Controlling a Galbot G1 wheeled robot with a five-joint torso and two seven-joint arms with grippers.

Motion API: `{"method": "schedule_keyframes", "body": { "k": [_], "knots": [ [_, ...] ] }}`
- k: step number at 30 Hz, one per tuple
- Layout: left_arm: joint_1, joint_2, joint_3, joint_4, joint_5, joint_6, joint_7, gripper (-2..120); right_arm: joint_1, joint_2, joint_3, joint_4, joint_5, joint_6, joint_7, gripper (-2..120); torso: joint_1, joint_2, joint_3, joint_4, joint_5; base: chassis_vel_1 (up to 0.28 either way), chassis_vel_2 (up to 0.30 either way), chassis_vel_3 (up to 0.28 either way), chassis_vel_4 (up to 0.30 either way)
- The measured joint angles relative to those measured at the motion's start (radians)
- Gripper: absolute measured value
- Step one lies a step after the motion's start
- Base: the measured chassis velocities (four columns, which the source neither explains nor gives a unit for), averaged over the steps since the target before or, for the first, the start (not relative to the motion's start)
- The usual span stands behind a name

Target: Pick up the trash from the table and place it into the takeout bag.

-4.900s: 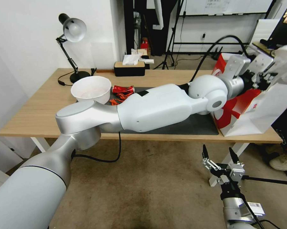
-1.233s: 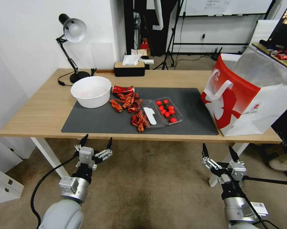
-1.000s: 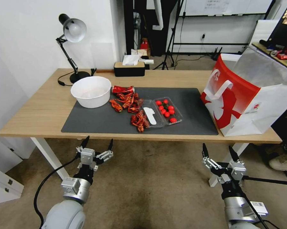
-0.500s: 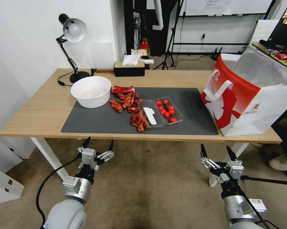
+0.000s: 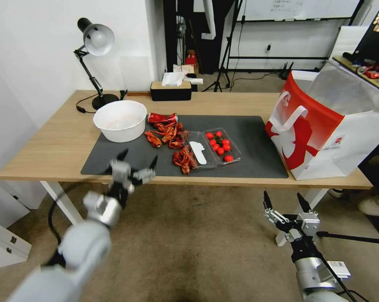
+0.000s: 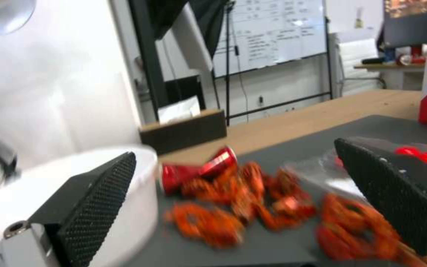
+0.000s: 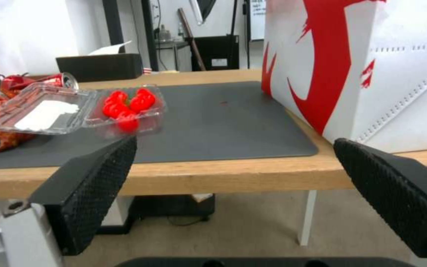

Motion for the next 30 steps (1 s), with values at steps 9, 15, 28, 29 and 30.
{"method": "schedule_keyframes", "body": {
  "k": [9,15,28,29,30],
  "knots": [
    [-0.551,0.184,0.351,0.212,-0.188,0.051,0.125,100,-0.002,0.006,-0.002,0.013,-0.009,-0.015,0.001,100,0.000,0.000,0.000,0.0006,-0.0002,0.000,0.000,0.000,0.000],
    [-0.827,0.163,0.574,0.363,-0.218,0.078,0.212,100,-0.003,0.017,-0.003,0.013,-0.023,-0.016,0.003,100,0.000,0.000,0.000,0.0005,0.0004,0.000,0.000,0.000,0.000],
    [-1.213,-0.039,0.879,0.776,-0.093,0.100,0.473,100,-0.019,0.022,0.019,0.007,-0.018,-0.014,0.007,100,0.000,0.000,0.000,0.0006,0.0003,0.000,0.000,0.000,0.000],
    [-1.230,-0.056,0.886,0.813,-0.056,0.097,0.516,100,-0.018,0.021,0.020,0.005,-0.016,-0.013,0.007,100,0.000,0.000,0.000,0.0006,-0.0001,0.000,0.000,0.000,0.000],
    [-1.248,-0.074,0.890,0.855,-0.008,0.095,0.565,100,-0.016,0.021,0.020,0.003,-0.013,-0.013,0.007,100,0.000,0.000,0.000,0.0004,0.0001,0.000,0.000,0.000,0.000]
  ]
}}
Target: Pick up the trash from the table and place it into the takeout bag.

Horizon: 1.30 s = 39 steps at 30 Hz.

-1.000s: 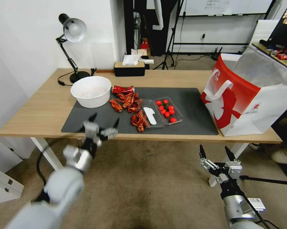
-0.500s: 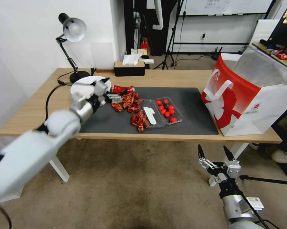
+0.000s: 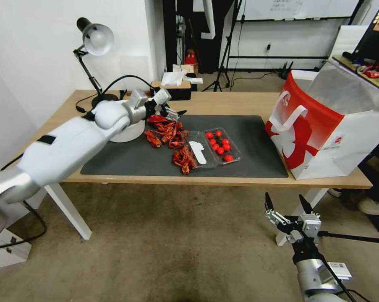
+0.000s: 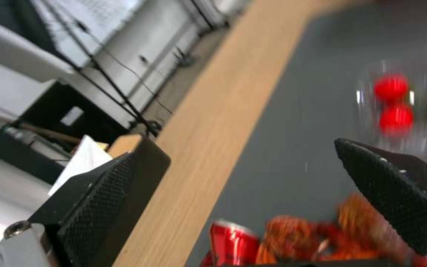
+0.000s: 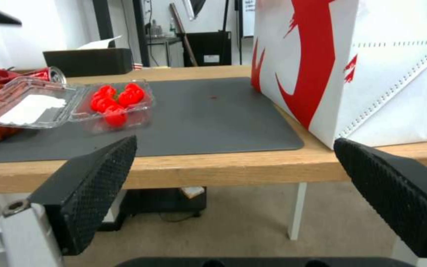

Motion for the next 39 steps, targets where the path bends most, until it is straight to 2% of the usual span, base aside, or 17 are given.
{"method": "schedule_keyframes", "body": {
  "k": [1,2,3,6,11,13,14,17,19,30,39],
  "knots": [
    [0.000,0.000,0.000,0.000,0.000,0.000,0.000,100,0.000,0.000,0.000,0.000,0.000,0.000,0.000,100,0.000,0.000,0.000,0.0000,0.0000,0.000,0.000,0.000,0.000],
    [-0.015,-0.020,0.003,0.037,0.045,-0.001,0.040,100,0.002,-0.001,0.000,-0.002,0.003,0.000,0.000,100,0.000,0.000,0.000,0.0003,0.0001,0.000,0.000,0.000,0.000],
    [-0.015,-0.020,0.003,0.037,0.045,-0.001,0.040,100,0.002,-0.001,0.000,-0.002,0.003,0.000,0.000,100,0.000,0.000,0.000,0.0003,0.0001,0.000,0.000,0.000,0.000],
    [-0.062,-0.089,0.021,0.150,0.140,-0.003,0.113,100,0.008,-0.004,0.000,-0.007,0.010,0.002,0.001,100,0.000,0.000,0.000,0.0001,0.0003,0.000,0.000,0.000,0.000],
    [-0.090,-0.130,0.043,0.217,0.174,-0.001,0.130,100,0.005,-0.005,0.001,-0.008,0.013,0.006,0.001,100,0.000,0.000,0.000,-0.0002,0.0001,0.000,0.000,0.000,0.000],
    [-0.111,-0.168,0.040,0.289,0.231,0.004,0.188,100,0.000,-0.007,0.008,-0.012,0.018,0.014,0.001,100,0.000,0.000,0.000,0.0000,0.0001,0.000,0.000,0.000,0.000],
    [-0.111,-0.168,0.040,0.289,0.231,0.004,0.188,100,0.000,-0.007,0.008,-0.012,0.018,0.014,0.001,100,0.000,0.000,0.000,0.0000,0.0001,0.000,0.000,0.000,0.000],
    [-0.134,-0.214,-0.004,0.380,0.379,0.006,0.311,100,-0.004,-0.008,0.017,-0.016,0.030,0.017,0.001,100,0.000,0.000,0.000,0.0002,0.0003,0.000,0.000,0.000,0.000],
    [-0.144,-0.226,-0.004,0.405,0.407,0.004,0.335,100,-0.004,-0.008,0.019,-0.017,0.033,0.017,0.002,100,0.000,0.000,0.000,0.0002,0.0001,0.000,0.000,0.000,0.000],
    [-0.182,-0.314,0.018,0.553,0.464,-0.013,0.355,100,-0.001,-0.004,0.016,-0.026,0.037,0.017,0.006,100,0.000,0.000,0.000,0.0000,0.0000,0.000,0.000,0.000,0.000],
    [-0.184,-0.329,0.033,0.575,0.485,-0.027,0.350,100,-0.005,-0.007,0.020,-0.032,0.043,0.017,0.008,100,0.000,0.000,0.000,0.0000,0.0000,0.000,0.000,0.000,0.000]
  ]
}}
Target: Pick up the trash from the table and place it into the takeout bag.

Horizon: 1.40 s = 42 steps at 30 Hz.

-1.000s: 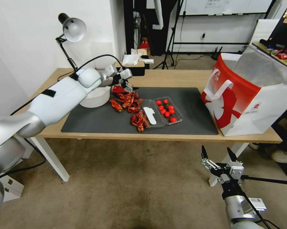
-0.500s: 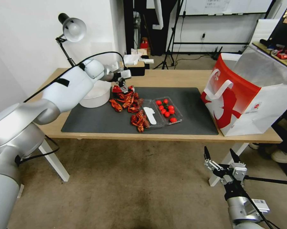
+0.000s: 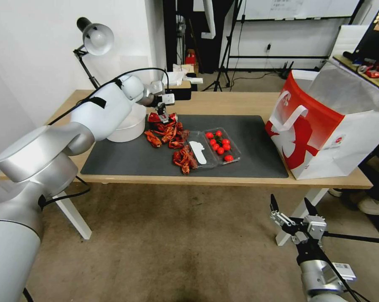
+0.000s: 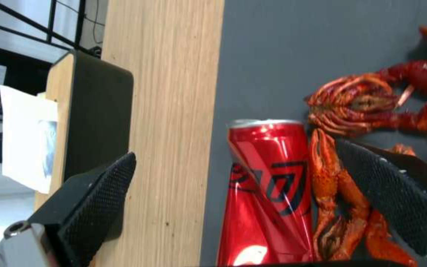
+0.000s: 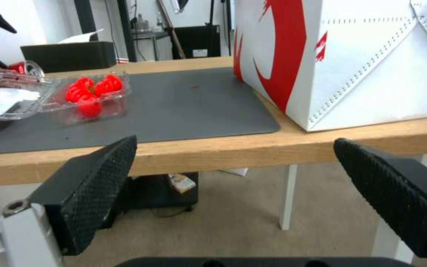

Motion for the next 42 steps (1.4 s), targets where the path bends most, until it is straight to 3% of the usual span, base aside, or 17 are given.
{"method": "schedule_keyframes", "body": {
  "k": [19,35,42],
  "knots": [
    [0.010,-0.034,0.013,0.083,0.023,-0.001,-0.027,100,-0.004,0.000,-0.003,-0.003,0.010,0.000,0.002,100,0.000,0.000,0.000,0.0000,0.0000,0.000,0.000,0.000,0.000],
    [0.037,-0.033,0.018,0.072,0.031,-0.004,-0.057,95,-0.014,0.000,-0.002,-0.009,0.017,0.001,0.003,100,0.000,0.000,0.000,-0.0002,0.0004,0.000,0.000,0.000,0.000],
    [0.040,-0.041,0.012,0.073,0.044,0.000,-0.059,100,-0.015,0.002,-0.004,-0.011,0.014,0.001,0.002,100,0.000,0.000,0.000,0.0002,0.0001,0.000,0.000,0.000,0.000]
  ]
}}
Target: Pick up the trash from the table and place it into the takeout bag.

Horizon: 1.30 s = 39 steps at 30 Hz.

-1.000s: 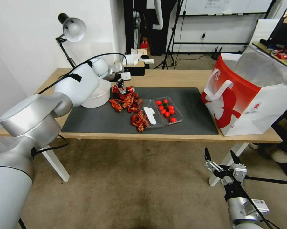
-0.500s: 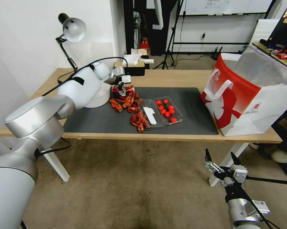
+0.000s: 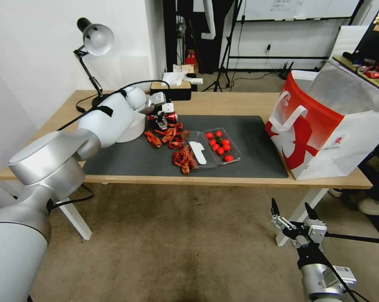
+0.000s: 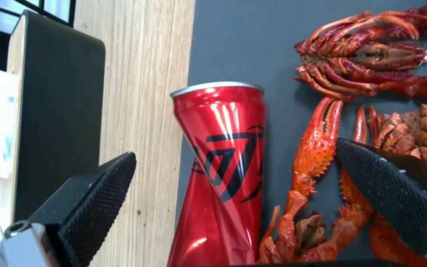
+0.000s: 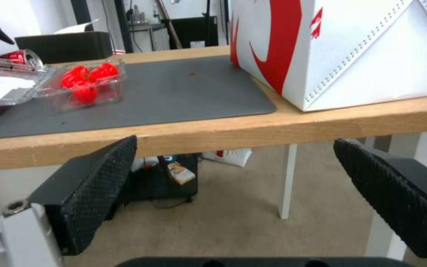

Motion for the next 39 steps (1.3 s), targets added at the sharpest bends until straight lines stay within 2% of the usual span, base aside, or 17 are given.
{"method": "schedule_keyframes", "body": {
  "k": [13,19,27,31,33,34,36,37,39],
  "knots": [
    [-0.032,0.001,-0.021,-0.006,-0.028,0.018,-0.004,100,0.008,-0.001,-0.004,-0.007,-0.002,0.000,0.000,100,0.000,0.000,0.000,-0.0002,-0.0001,0.000,0.000,0.000,0.000],
    [-0.024,-0.006,-0.020,0.015,-0.014,0.024,-0.048,100,0.008,-0.004,-0.001,-0.006,-0.002,0.000,0.005,100,0.000,0.000,0.000,-0.0002,-0.0002,0.000,0.000,0.000,0.000],
    [-0.009,-0.010,-0.022,0.016,0.022,0.023,-0.062,99,0.006,-0.003,0.000,-0.005,-0.001,0.000,0.006,100,0.000,0.000,0.000,-0.0002,-0.0001,0.000,0.000,0.000,0.000],
    [-0.007,-0.011,-0.024,0.016,0.024,0.023,-0.075,88,0.006,-0.003,0.000,-0.003,-0.002,0.000,0.006,100,0.000,0.000,0.000,-0.0003,-0.0001,0.000,0.000,0.000,0.000],
    [-0.005,-0.010,-0.024,0.016,0.025,0.023,-0.081,78,0.005,-0.002,-0.001,0.000,-0.003,0.000,0.007,100,0.000,0.000,0.000,-0.0003,-0.0001,0.000,0.000,0.000,0.000],
    [-0.005,-0.010,-0.024,0.016,0.025,0.023,-0.081,78,0.005,-0.002,-0.001,0.000,-0.003,0.000,0.007,100,0.000,0.000,0.000,-0.0003,-0.0001,0.000,0.000,0.000,0.000],
    [-0.002,-0.005,-0.024,0.013,0.026,0.023,-0.083,65,0.004,0.000,-0.001,0.001,-0.004,0.000,0.007,100,0.000,0.000,0.000,-0.0002,-0.0001,0.000,0.000,0.000,0.000],
    [-0.002,-0.005,-0.024,0.013,0.026,0.023,-0.083,65,0.004,0.000,-0.001,0.001,-0.004,0.000,0.007,100,0.000,0.000,0.000,-0.0002,-0.0001,0.000,0.000,0.000,0.000],
    [0.000,-0.001,-0.024,0.008,0.027,0.023,-0.083,55,0.003,0.000,-0.002,0.001,-0.004,0.000,0.009,100,0.000,0.000,0.000,-0.0001,-0.0001,0.000,0.000,0.000,0.000]
  ]
}}
